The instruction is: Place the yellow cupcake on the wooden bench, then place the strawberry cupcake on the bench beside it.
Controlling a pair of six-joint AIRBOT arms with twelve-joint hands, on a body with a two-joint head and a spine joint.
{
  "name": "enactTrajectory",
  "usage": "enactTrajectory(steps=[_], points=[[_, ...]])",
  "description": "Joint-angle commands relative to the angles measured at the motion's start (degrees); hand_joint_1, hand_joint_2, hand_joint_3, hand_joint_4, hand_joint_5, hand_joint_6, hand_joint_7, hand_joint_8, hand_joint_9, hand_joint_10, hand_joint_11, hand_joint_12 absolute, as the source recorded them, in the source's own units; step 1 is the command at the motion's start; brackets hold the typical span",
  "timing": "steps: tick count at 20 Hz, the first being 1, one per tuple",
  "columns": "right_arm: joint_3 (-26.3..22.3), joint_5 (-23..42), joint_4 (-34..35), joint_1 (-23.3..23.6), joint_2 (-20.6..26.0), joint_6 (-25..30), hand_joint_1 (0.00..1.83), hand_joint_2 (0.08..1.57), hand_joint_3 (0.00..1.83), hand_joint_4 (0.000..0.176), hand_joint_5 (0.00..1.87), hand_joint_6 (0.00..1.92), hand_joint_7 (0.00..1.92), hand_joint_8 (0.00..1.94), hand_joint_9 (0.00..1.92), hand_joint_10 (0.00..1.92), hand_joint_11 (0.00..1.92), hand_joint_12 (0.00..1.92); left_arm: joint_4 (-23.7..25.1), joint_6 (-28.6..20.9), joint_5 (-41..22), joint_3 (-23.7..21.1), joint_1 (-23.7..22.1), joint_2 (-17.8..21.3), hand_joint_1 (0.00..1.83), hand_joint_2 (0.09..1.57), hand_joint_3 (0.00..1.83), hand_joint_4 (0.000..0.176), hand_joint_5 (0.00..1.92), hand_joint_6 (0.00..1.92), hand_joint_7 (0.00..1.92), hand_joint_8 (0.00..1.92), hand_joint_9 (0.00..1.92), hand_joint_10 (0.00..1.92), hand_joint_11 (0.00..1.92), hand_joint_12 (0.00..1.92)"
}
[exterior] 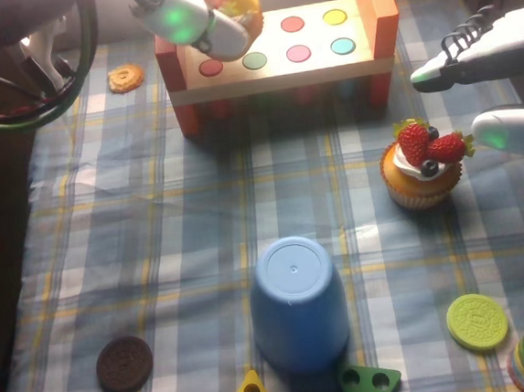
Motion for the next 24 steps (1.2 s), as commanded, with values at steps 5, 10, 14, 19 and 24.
enactTrajectory(steps=[5,10,14,19,24], points=[[0.13,6.79,1.84,0.70,-0.05,0.72,0.15,1.37,0.00,0.000,0.62,0.00,0.69,0.00,0.64,0.01,0.58,0.16,-0.66,-0.26,-4.11,0.91,0.20,-0.26,0.78,1.09,0.00,0.145,0.48,0.00,0.49,0.00,0.32,0.00,0.00,0.00],[0.07,6.79,1.89,0.68,-0.14,0.89,0.19,1.37,0.00,0.000,0.61,0.00,0.68,0.00,0.64,0.00,0.57,0.16,-0.97,-0.25,-3.84,0.91,0.98,-0.22,0.88,1.03,0.00,0.098,0.51,0.01,0.50,0.00,0.33,0.00,0.00,0.00],[-0.01,6.81,2.11,0.68,-0.13,0.94,0.22,1.37,0.00,0.000,0.60,0.00,0.67,0.00,0.63,0.00,0.55,0.16,-1.07,-0.24,-4.97,-0.68,1.12,1.11,0.90,0.97,0.00,0.166,0.26,0.00,0.33,0.00,0.29,0.00,0.02,0.01],[-0.01,6.81,2.34,0.68,-0.12,0.94,0.39,1.32,0.00,0.000,0.54,0.00,0.58,0.00,0.54,0.00,0.48,0.13,3.81,-3.97,-9.70,-4.95,1.00,4.05,0.72,0.86,0.00,0.176,0.00,0.00,0.00,0.00,0.00,0.00,0.00,0.00],[0.93,4.34,1.29,1.73,-1.45,0.94,0.73,1.04,0.00,0.000,0.48,0.00,0.48,0.00,0.45,0.00,0.41,0.13,25.85,-32.15,-22.34,-14.88,5.51,11.53,0.44,0.80,0.00,0.176,0.00,0.00,0.00,0.00,0.00,0.00,0.00,0.00]])
